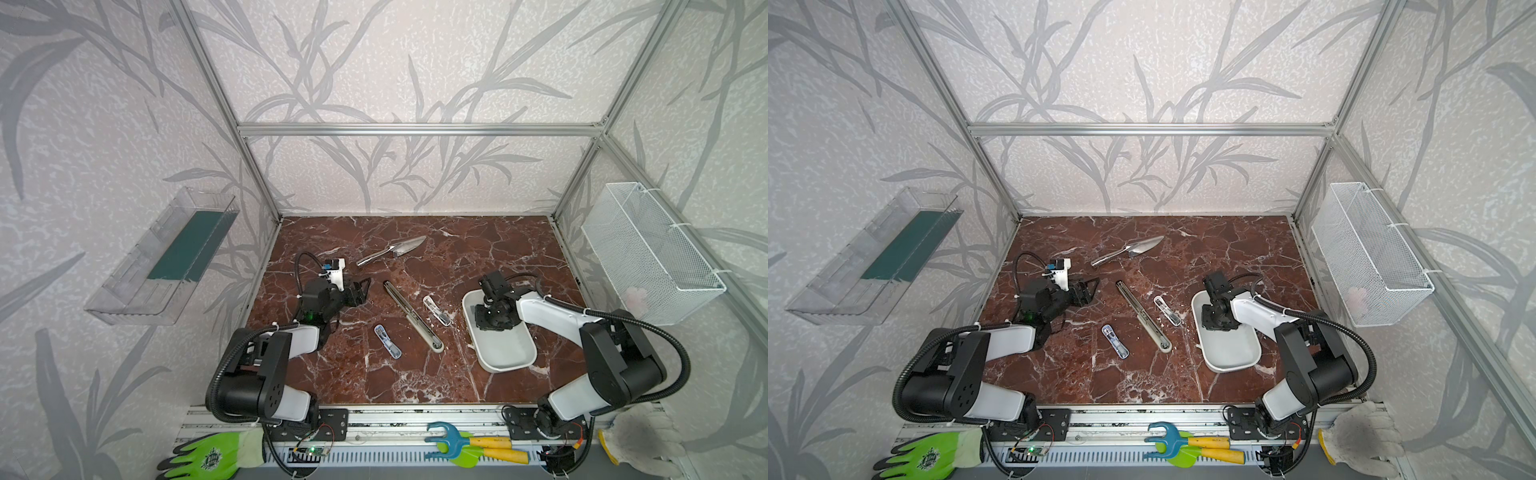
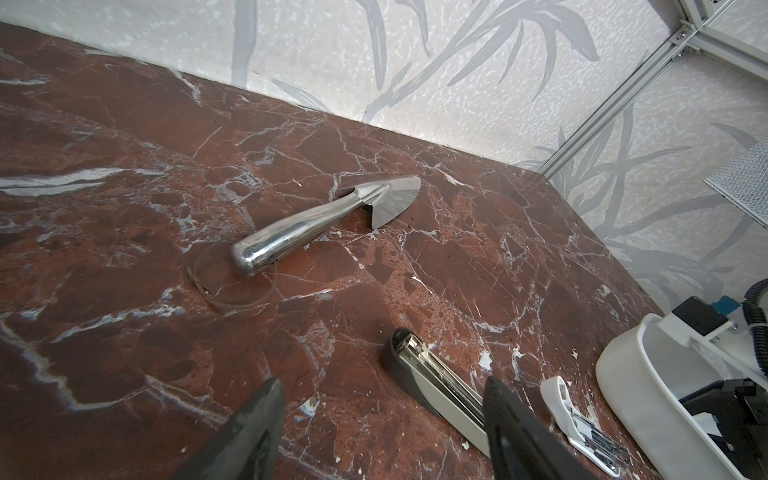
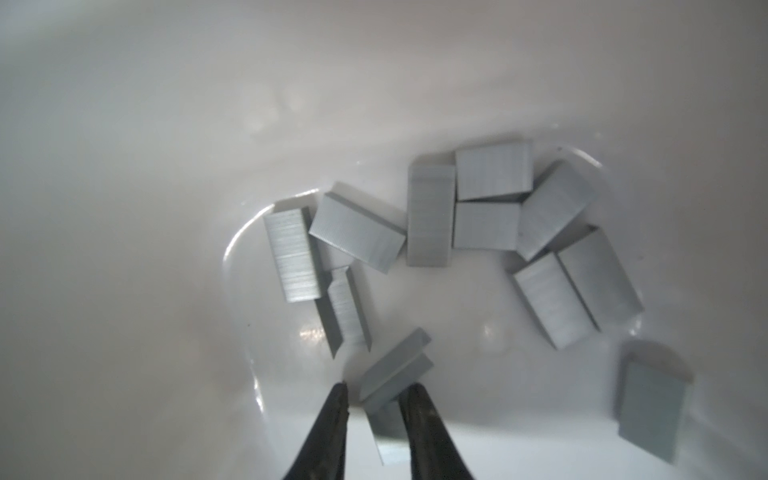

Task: Load the staples into the stapler

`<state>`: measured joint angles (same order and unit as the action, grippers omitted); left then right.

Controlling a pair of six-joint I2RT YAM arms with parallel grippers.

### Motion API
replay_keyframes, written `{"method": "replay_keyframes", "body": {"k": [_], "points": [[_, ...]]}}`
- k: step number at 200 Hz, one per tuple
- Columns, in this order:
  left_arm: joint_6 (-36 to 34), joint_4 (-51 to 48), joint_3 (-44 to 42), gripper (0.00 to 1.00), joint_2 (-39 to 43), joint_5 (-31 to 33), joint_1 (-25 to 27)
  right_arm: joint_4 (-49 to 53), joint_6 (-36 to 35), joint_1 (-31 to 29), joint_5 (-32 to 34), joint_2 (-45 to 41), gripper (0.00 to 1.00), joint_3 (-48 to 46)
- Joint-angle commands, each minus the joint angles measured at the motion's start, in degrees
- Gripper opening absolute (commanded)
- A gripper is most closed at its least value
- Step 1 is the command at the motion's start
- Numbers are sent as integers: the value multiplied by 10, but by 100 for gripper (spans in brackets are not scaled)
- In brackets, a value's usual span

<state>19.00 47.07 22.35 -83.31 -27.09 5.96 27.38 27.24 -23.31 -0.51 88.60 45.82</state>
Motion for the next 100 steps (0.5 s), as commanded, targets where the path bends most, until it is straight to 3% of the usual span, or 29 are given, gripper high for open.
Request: {"method": "replay_keyframes", "body": {"k": [1, 37, 100], "points": [[-9, -1, 1, 76, 10, -4, 3, 12, 1, -3, 2, 7, 25, 6], [-10, -2, 2, 76, 11, -5, 4, 18, 4, -3, 8, 8, 16, 8], [-12, -2, 2, 76, 10, -6, 5, 19, 5, -6, 11, 10, 13, 11]]}}
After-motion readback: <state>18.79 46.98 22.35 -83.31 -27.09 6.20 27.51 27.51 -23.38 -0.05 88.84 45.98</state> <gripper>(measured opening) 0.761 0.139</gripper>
